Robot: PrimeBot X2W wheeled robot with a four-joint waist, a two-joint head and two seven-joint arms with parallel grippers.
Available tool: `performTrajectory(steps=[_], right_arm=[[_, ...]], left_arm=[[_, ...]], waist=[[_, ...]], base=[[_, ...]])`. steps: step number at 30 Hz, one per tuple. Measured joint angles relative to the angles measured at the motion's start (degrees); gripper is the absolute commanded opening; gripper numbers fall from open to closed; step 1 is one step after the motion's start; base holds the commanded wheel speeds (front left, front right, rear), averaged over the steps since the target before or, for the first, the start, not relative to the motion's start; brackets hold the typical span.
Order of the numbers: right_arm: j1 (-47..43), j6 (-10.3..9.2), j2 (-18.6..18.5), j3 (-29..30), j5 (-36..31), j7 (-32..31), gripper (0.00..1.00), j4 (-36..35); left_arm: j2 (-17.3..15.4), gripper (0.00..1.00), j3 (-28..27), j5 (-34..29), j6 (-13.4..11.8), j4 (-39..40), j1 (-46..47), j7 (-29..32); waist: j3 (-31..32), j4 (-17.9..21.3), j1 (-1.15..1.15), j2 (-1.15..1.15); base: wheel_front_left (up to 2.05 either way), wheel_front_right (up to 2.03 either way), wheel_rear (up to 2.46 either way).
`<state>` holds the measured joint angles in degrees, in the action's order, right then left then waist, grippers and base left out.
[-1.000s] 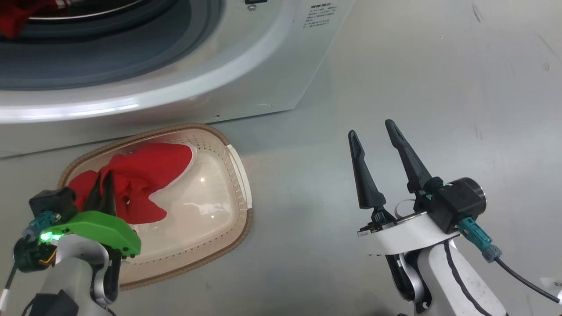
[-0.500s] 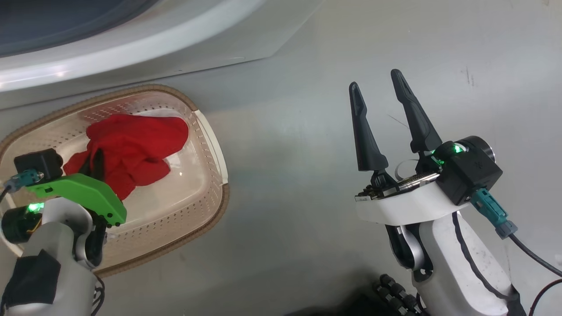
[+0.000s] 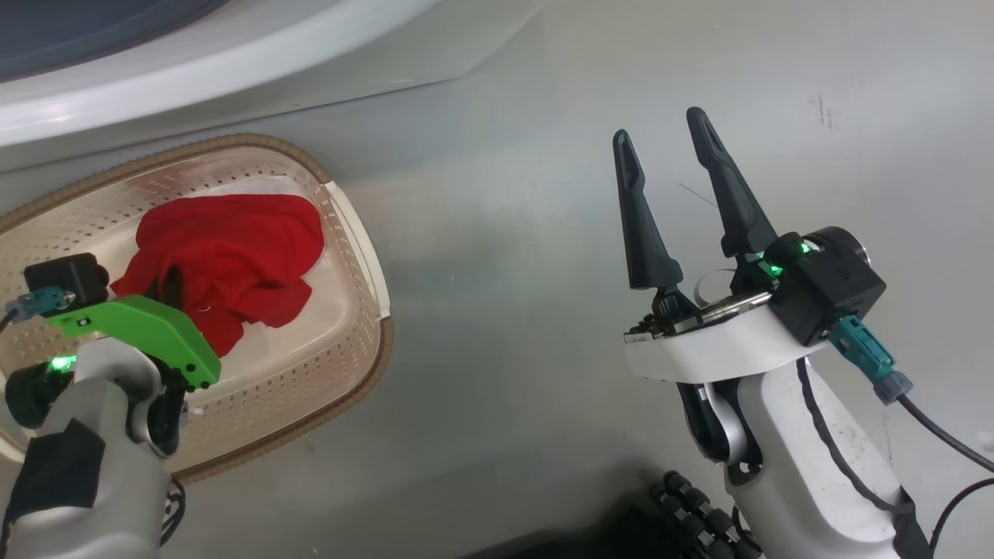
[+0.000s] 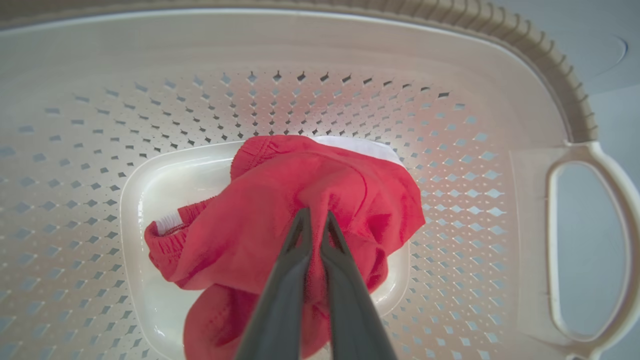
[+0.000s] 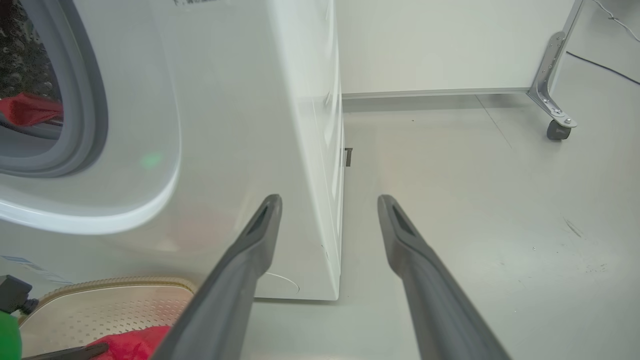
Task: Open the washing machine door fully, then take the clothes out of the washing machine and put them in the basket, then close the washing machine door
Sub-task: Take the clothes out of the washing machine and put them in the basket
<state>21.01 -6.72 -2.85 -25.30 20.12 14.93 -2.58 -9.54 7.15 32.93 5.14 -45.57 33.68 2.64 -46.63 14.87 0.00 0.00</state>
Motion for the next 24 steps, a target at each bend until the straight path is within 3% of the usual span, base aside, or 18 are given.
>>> performTrajectory(steps=[1, 2, 4, 5, 6, 24], right_arm=[[0.01, -0.01, -0.01, 0.01, 0.00, 0.00, 1.00, 0.32], [0.02, -0.01, -0.01, 0.00, 0.00, 0.00, 1.00, 0.56], [0.06, -0.01, -0.01, 0.02, 0.00, 0.00, 1.00, 0.88], [0.13, -0.02, -0.01, 0.04, 0.00, 0.00, 1.00, 1.11], [0.16, -0.02, 0.00, 0.10, 0.00, 0.00, 1.00, 1.32], [-1.77, -0.07, -0.02, 1.71, -1.14, 0.00, 1.00, 7.46]], left_arm=[[0.21, 0.00, 0.11, 0.00, 0.04, -0.59, 0.21, -0.03], [0.41, 0.27, 0.19, 0.00, 0.14, -1.15, 0.34, -0.19], [0.71, 0.57, 0.14, 0.01, 0.14, -2.55, 0.41, -0.46], [0.87, 0.93, 0.21, 0.01, 0.14, -3.25, 0.41, -0.46], [1.02, 1.00, 0.29, 0.01, 0.16, -4.03, 0.41, -0.45], [2.66, 1.00, 5.58, -4.16, 1.62, -4.67, -0.82, -12.70]], waist=[[0.20, -0.08, 0.00, 0.00], [0.44, -0.17, 0.00, 0.00], [0.98, -0.35, 0.00, 0.00], [1.28, -0.45, 0.00, 0.00], [1.62, -0.55, 0.00, 0.00], [11.98, -3.20, 0.00, 0.00]], base=[[0.00, 0.00, 0.00], [0.00, 0.00, 0.00], [0.00, 0.00, 0.00], [0.00, 0.00, 0.00], [0.00, 0.00, 0.00], [0.00, 0.00, 0.00]])
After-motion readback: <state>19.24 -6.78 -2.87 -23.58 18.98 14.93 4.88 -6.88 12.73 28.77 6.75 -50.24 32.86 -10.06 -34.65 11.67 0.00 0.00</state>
